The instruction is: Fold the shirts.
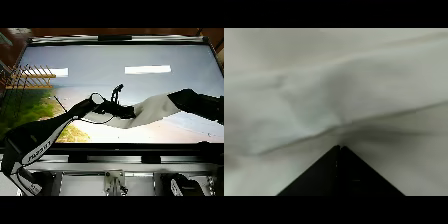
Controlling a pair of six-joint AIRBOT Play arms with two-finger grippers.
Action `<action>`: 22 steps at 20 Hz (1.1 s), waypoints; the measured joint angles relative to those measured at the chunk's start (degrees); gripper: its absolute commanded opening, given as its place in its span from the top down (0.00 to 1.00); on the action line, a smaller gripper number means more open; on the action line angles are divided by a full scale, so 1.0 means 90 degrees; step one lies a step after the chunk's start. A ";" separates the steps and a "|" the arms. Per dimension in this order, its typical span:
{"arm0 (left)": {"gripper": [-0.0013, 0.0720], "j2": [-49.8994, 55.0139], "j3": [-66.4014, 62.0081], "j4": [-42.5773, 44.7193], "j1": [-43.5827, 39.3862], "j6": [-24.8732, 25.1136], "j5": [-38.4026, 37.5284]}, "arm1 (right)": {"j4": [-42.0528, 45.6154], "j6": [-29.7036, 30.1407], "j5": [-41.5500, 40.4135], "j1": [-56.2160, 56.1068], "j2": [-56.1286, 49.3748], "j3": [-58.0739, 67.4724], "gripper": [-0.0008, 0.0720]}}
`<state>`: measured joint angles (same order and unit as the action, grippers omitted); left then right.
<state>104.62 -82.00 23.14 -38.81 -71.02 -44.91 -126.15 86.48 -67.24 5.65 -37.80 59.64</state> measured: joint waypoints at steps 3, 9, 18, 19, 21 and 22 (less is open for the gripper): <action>0.94 -0.0257 -0.0090 0.0265 0.0287 0.0124 -0.0019 | -0.0044 -0.0029 0.0112 -0.0148 -0.0056 0.0002 0.91; 0.94 -0.1945 -0.0136 0.2429 0.1637 -0.0517 -0.0704 | 0.0063 0.0085 0.1438 -0.1664 -0.1086 0.0000 0.91; 0.94 -0.4172 -0.0141 0.4466 0.4087 -0.1542 -0.1574 | -0.0022 0.0005 0.4758 -0.4571 -0.4529 0.0644 0.91; 0.94 -0.4250 -0.0138 0.4520 0.4211 -0.1549 -0.1744 | -0.0032 -0.0056 0.4906 -0.4690 -0.4889 0.0797 0.89; 0.94 -0.4342 -0.0119 0.4575 0.4333 -0.1571 -0.2033 | -0.0041 -0.0296 0.5151 -0.4835 -0.5484 0.1064 0.35; 0.94 -0.4374 -0.0100 0.4602 0.4359 -0.1569 -0.2125 | -0.0041 -0.0427 0.5226 -0.4884 -0.5695 0.1161 0.14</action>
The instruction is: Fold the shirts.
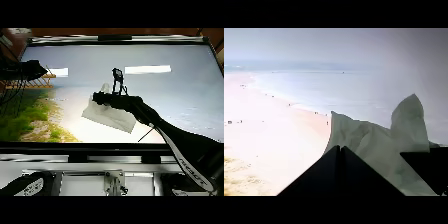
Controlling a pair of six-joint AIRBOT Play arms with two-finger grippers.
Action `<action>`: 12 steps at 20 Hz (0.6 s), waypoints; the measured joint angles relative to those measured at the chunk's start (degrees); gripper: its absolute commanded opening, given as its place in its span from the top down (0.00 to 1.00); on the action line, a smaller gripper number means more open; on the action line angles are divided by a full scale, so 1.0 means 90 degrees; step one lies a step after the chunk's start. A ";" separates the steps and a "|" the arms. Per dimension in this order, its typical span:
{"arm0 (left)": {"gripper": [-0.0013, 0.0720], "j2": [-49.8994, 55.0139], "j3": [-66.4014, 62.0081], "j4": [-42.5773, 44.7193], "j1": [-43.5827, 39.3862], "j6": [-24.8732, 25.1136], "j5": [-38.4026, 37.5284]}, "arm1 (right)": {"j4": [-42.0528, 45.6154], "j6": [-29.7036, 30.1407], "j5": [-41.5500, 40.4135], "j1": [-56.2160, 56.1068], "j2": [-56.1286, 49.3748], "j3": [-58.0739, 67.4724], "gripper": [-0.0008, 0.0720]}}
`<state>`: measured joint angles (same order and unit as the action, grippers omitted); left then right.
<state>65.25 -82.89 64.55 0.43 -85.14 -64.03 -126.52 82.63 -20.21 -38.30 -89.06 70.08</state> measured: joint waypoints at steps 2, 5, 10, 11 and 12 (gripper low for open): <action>0.94 -0.0024 0.0046 0.0024 0.0000 -0.0002 -0.0112 | 0.0032 -0.0148 0.0007 -0.0046 -0.0197 0.0109 0.14; 0.94 -0.0039 0.0126 0.0051 -0.0002 0.0005 -0.0194 | 0.0481 -0.0216 -0.0619 0.0226 -0.0063 0.0187 0.14; 0.94 -0.0046 0.0223 0.0068 -0.0010 0.0053 -0.0236 | 0.1919 -0.0260 -0.3157 0.1552 0.0656 0.0199 0.14; 0.94 -0.0044 0.0231 0.0070 -0.0010 0.0056 -0.0243 | 0.2118 -0.0262 -0.3691 0.1875 0.0750 0.0136 0.14; 0.94 -0.0046 0.0238 0.0070 -0.0010 0.0058 -0.0240 | 0.2254 -0.0267 -0.4177 0.2217 0.0833 0.0012 0.14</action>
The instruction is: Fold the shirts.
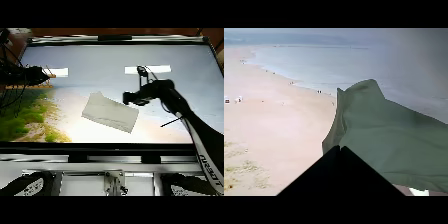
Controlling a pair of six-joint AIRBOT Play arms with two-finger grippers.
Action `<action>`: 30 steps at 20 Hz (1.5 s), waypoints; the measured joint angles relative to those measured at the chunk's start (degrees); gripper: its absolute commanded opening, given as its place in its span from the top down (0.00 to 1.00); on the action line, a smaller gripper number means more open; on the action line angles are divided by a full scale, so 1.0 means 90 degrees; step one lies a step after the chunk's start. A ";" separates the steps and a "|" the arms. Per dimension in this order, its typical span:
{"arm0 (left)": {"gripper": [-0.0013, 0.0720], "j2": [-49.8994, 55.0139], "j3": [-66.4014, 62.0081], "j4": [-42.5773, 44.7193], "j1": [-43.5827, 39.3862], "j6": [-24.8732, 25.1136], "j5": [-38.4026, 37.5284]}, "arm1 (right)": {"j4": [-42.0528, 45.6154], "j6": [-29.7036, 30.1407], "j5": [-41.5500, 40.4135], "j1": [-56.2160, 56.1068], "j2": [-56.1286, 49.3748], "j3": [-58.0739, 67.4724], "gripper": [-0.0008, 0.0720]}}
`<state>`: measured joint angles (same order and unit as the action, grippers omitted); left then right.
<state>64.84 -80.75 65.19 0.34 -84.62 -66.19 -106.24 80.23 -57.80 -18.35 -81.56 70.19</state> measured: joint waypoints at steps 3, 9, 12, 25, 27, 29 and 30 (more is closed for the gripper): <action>0.94 0.0000 0.0007 0.0000 0.0000 0.0015 -0.0005 | -0.0226 0.0022 -0.0661 0.0673 0.0124 -0.0721 0.12; 0.94 0.0000 0.0012 -0.0002 0.0000 0.0012 -0.0015 | -0.1785 0.0505 0.0240 0.0874 0.0109 -0.1957 0.12; 0.94 0.0000 0.0012 -0.0002 0.0000 -0.0005 -0.0015 | -0.2188 0.0614 0.0544 0.0682 -0.0078 -0.2110 0.48; 0.94 0.0000 0.0012 -0.0002 0.0000 -0.0012 -0.0342 | -0.2487 0.1554 0.2441 0.1433 -0.0265 -0.0335 0.91; 0.94 0.0000 0.0012 -0.0002 0.0000 -0.0012 -0.0474 | -0.2409 0.1610 0.2465 0.1994 -0.0265 -0.0034 0.91; 0.94 0.0000 0.0012 -0.0002 0.0000 -0.0012 -0.0653 | -0.2358 0.1622 0.2288 0.2691 -0.0265 0.0153 0.91; 0.94 0.0000 0.0012 -0.0002 0.0000 -0.0012 -0.0760 | -0.2331 0.1632 0.2127 0.3089 -0.0253 0.0214 0.91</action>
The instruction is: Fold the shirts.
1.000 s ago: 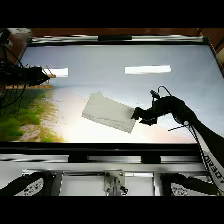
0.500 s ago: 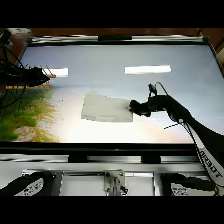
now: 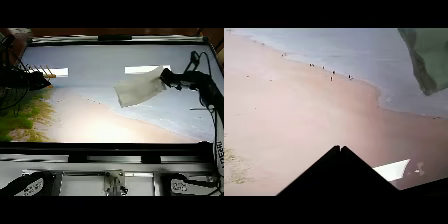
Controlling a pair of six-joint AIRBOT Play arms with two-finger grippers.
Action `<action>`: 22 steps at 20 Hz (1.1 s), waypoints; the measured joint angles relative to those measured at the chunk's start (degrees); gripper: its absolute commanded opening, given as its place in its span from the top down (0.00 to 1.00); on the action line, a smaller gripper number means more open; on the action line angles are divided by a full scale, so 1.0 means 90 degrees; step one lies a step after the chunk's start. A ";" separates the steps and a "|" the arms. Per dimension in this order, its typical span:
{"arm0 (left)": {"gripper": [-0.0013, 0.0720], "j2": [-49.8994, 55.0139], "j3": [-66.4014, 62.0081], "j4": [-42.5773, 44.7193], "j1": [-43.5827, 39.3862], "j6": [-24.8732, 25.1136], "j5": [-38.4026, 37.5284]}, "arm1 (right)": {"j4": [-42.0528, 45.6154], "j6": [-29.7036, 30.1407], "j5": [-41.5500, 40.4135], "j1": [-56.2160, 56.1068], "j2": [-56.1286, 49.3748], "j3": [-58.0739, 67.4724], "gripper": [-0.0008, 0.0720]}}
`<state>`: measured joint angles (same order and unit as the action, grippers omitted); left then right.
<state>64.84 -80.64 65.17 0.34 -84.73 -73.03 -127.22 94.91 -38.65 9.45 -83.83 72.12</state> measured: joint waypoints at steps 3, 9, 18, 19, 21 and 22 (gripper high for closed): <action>0.94 0.0000 0.0000 0.0000 0.0000 0.0000 -0.0284 | 0.0223 -0.0153 -0.0486 0.1200 0.0102 0.0092 0.91; 0.94 0.0000 0.0000 0.0000 0.0000 -0.0002 -0.0525 | 0.1569 -0.1530 -0.1370 0.3099 0.0413 -0.0024 0.91; 0.94 0.0000 0.0000 -0.0002 0.0000 0.0000 -0.0459 | 0.1557 -0.2963 -0.2679 0.3291 0.1154 -0.2341 0.91; 0.94 0.0000 0.0000 -0.0002 0.0000 0.0022 -0.0427 | 0.1525 -0.3036 -0.2679 0.3281 0.1287 -0.2555 0.91; 0.94 0.0000 0.0000 -0.0002 0.0000 0.0102 -0.0389 | 0.1438 -0.3150 -0.2701 0.3269 0.1474 -0.2854 0.87; 0.94 0.0000 0.0000 -0.0002 0.0000 0.0121 -0.0384 | 0.1409 -0.3198 -0.2693 0.3266 0.1537 -0.2943 0.66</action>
<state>64.84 -80.64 65.14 0.34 -83.64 -76.49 -114.54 66.13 -62.89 38.85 -70.00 45.63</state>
